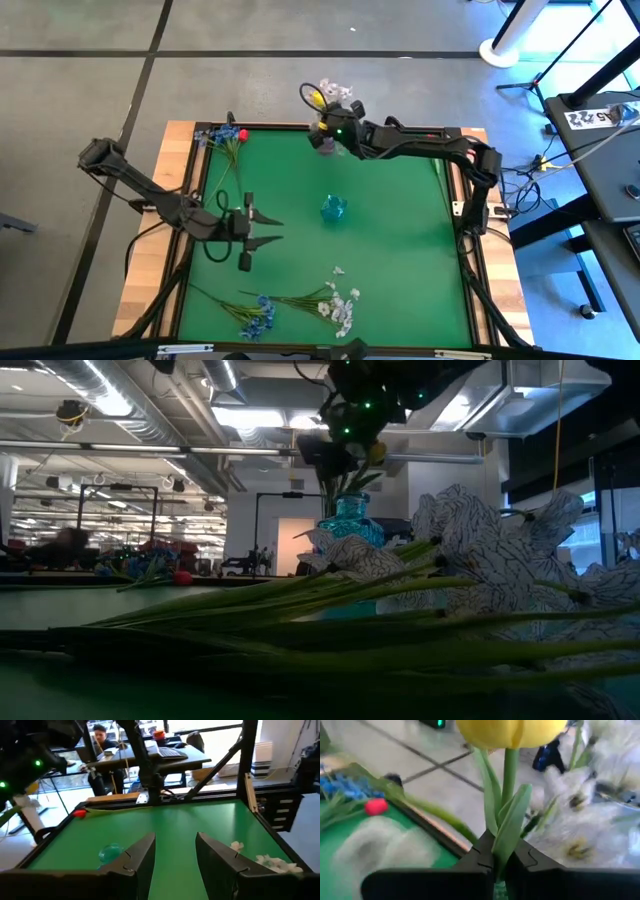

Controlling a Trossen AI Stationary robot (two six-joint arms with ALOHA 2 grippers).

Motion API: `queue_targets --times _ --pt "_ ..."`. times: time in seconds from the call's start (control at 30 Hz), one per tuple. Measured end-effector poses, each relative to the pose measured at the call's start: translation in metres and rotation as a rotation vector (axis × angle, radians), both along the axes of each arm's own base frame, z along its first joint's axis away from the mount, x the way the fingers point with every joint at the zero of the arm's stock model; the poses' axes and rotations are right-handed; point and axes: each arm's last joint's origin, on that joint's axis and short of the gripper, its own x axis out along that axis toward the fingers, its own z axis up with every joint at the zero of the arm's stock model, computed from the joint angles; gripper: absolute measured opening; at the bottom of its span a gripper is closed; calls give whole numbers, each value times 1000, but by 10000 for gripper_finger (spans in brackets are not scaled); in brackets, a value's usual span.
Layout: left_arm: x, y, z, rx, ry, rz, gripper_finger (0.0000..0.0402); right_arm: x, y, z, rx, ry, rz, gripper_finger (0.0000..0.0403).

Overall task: Sort flowers into vase by color
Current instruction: Put the yellow tulip into the violet vase, then put the white flower into the violet vase

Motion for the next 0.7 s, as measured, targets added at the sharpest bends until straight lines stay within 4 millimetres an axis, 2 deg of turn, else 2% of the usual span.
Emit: queue_targets --times 0.13,0.27,0.5,0.63,0.7 --pt "-5 4 8 -6 17 53 137 0 -4 -4 31 15 39 27" --pt "-11 10 18 -41 56 94 137 -6 0 -1 46 66 56 72" --pt "-13 26 50 -102 139 197 137 -26 7 43 83 129 74 184" --pt "-8 38 51 -139 219 214 137 -38 13 65 119 142 123 233" --pt "-6 40 48 -157 244 199 137 -41 15 70 128 142 146 251"
